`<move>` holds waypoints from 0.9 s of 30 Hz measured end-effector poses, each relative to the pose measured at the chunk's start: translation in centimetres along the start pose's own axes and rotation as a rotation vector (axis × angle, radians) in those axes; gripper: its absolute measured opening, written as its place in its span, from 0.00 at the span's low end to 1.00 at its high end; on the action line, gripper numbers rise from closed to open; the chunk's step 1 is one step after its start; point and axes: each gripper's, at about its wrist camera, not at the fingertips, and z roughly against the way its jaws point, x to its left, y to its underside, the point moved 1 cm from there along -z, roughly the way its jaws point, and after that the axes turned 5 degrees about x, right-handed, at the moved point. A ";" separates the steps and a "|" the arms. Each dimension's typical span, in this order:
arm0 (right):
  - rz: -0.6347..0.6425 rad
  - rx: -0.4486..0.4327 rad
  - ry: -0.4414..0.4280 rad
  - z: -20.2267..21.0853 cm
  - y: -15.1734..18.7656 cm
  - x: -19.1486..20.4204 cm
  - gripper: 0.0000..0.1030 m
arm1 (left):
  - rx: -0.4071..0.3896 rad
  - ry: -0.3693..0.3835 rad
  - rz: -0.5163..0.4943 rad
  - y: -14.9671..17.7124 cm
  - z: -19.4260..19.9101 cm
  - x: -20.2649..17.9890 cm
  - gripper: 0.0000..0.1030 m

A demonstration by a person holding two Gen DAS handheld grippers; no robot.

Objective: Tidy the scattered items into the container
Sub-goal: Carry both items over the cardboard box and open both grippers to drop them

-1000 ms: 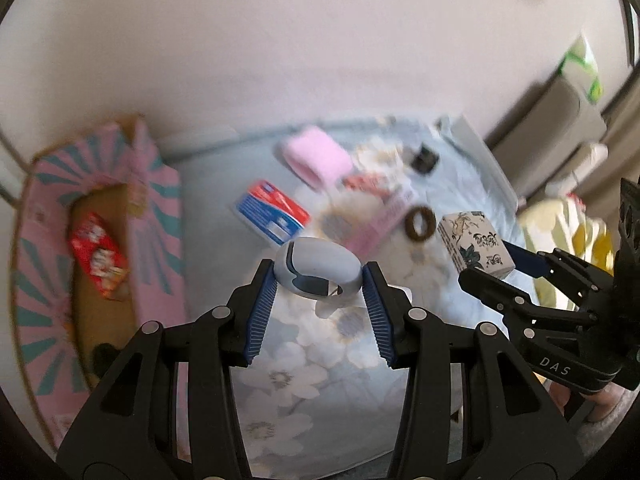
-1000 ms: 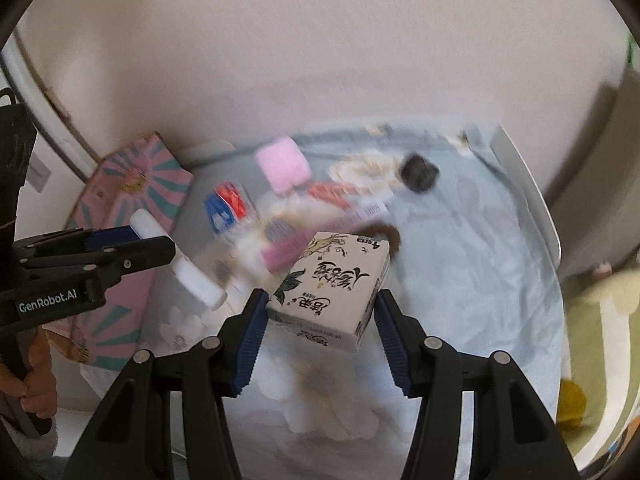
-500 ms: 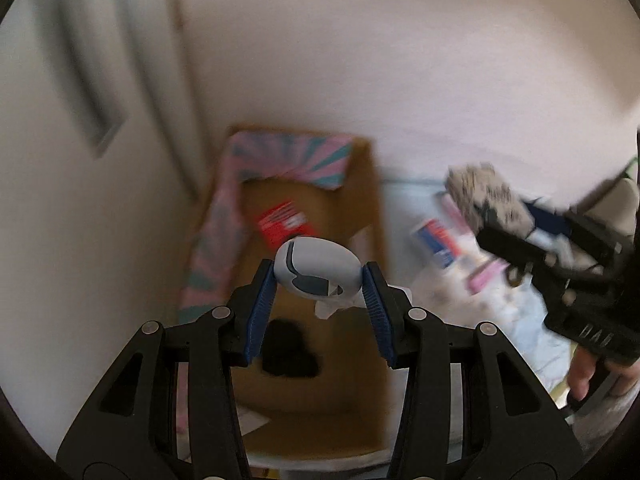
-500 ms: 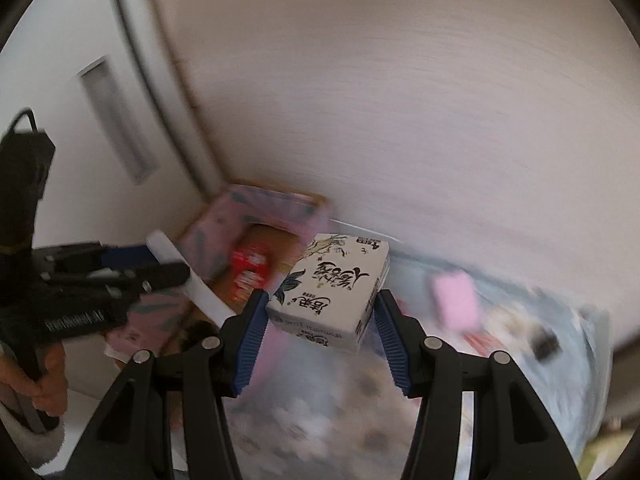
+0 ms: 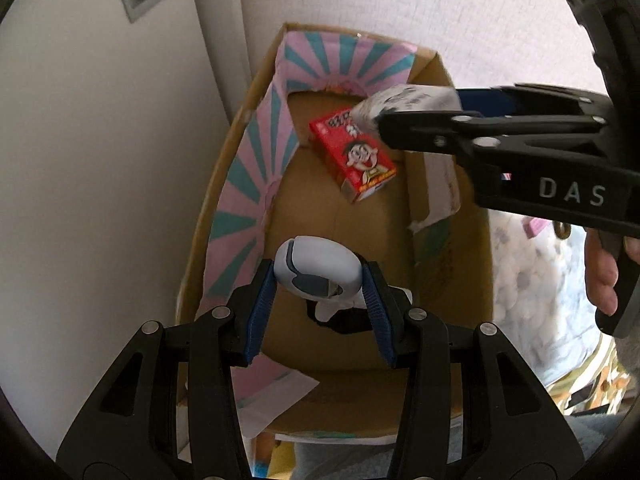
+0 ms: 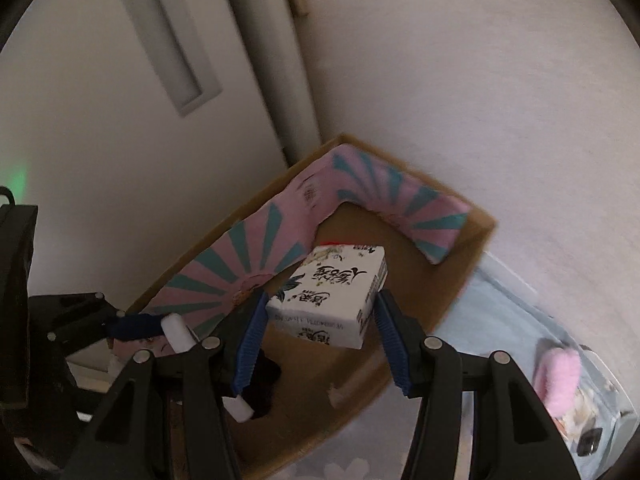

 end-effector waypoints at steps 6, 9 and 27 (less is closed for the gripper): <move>0.024 0.036 -0.023 -2.0 -0.4 1.4 0.48 | 0.008 0.004 0.010 0.5 -0.3 0.6 0.40; 0.027 0.046 -0.024 -2.4 -0.3 1.8 0.48 | 0.007 0.002 0.009 0.6 -0.3 0.3 0.40; -0.131 0.028 -0.032 -0.5 0.2 0.3 0.65 | 0.003 -0.022 -0.015 1.2 0.9 -0.2 0.81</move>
